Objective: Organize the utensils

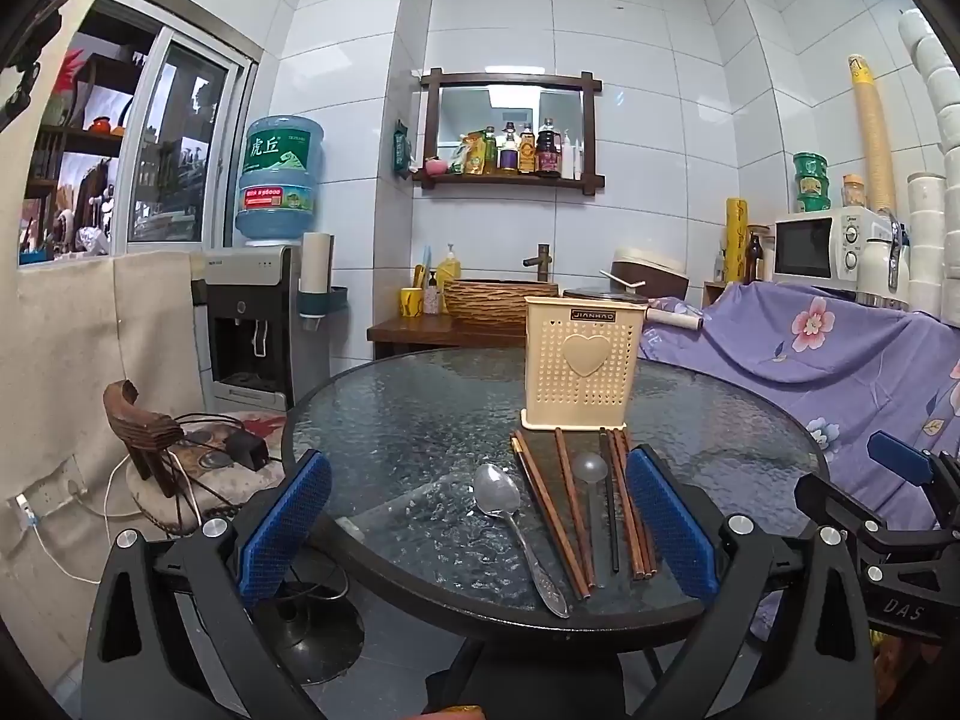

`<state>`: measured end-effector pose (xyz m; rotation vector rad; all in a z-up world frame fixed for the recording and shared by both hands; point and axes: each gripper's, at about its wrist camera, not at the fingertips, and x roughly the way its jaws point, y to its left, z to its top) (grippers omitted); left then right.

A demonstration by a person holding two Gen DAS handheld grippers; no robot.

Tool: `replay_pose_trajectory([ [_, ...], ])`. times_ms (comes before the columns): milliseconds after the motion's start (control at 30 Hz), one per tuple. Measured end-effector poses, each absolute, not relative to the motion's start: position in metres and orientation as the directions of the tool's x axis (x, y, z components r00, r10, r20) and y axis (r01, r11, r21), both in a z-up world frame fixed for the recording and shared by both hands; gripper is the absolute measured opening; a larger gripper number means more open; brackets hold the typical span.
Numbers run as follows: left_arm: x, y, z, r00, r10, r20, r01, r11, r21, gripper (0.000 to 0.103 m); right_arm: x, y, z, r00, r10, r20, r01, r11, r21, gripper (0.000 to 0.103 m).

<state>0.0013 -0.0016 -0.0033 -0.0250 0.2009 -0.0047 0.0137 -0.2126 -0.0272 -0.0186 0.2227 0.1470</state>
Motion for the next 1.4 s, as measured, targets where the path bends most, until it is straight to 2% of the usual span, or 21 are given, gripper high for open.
replay_pose_trajectory([
  [1400,0.0015,0.0023,0.0002,0.980,-0.011,-0.199,0.005,0.999,-0.033,0.097,0.0177,-0.2144,-0.0223,0.960,0.146,-0.238,-0.147,0.989,0.012,0.098],
])
